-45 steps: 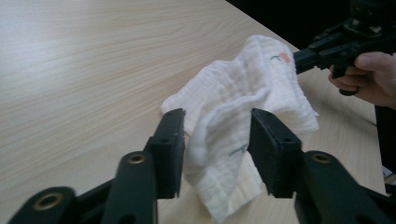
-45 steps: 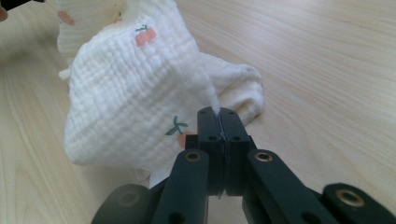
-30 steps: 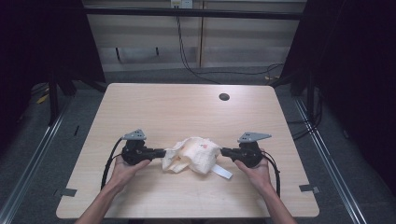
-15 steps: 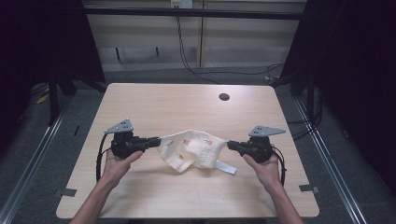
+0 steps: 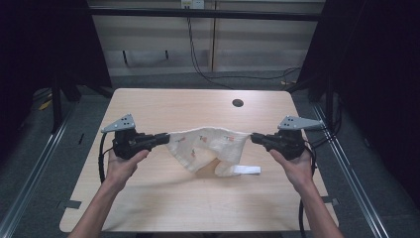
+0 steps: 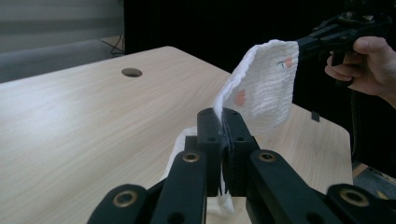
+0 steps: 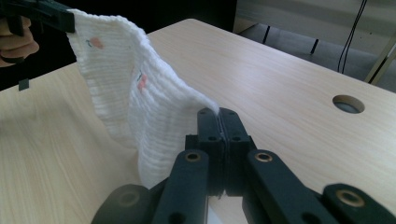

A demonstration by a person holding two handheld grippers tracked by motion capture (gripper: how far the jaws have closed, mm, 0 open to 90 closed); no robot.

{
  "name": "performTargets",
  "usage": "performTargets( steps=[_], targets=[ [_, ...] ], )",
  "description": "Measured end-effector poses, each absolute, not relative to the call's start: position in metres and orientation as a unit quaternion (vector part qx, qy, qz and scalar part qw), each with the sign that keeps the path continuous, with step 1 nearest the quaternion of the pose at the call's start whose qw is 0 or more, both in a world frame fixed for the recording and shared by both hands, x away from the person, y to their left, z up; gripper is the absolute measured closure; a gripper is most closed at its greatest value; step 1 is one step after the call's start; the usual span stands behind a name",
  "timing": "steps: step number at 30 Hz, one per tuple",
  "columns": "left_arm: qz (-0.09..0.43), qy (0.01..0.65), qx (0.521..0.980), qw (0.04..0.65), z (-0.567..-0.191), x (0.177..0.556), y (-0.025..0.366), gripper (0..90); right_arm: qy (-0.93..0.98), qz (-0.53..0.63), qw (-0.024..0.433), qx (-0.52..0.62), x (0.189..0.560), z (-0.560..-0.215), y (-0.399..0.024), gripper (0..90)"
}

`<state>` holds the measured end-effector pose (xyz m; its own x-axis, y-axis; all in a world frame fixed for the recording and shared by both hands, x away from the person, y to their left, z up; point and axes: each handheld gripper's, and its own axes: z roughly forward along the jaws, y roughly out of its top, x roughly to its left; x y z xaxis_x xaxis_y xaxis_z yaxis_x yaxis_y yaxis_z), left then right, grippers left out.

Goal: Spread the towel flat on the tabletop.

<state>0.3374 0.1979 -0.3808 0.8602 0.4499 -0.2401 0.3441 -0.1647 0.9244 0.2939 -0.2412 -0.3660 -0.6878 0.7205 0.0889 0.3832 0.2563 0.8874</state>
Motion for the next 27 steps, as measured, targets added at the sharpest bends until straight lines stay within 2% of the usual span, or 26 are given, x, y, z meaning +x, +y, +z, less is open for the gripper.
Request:
performTargets(
  steps=[11,27],
  targets=[
    [0.070,0.242,0.761,0.598,-0.348,0.338,0.195,87.6,0.770,0.502,0.180,0.350,0.295,-0.328,-0.256,89.1],
    [0.070,0.228,0.772,0.589,-0.320,0.334,0.199,87.6,0.763,0.520,0.180,0.340,0.290,-0.302,-0.257,89.0]
  ],
)
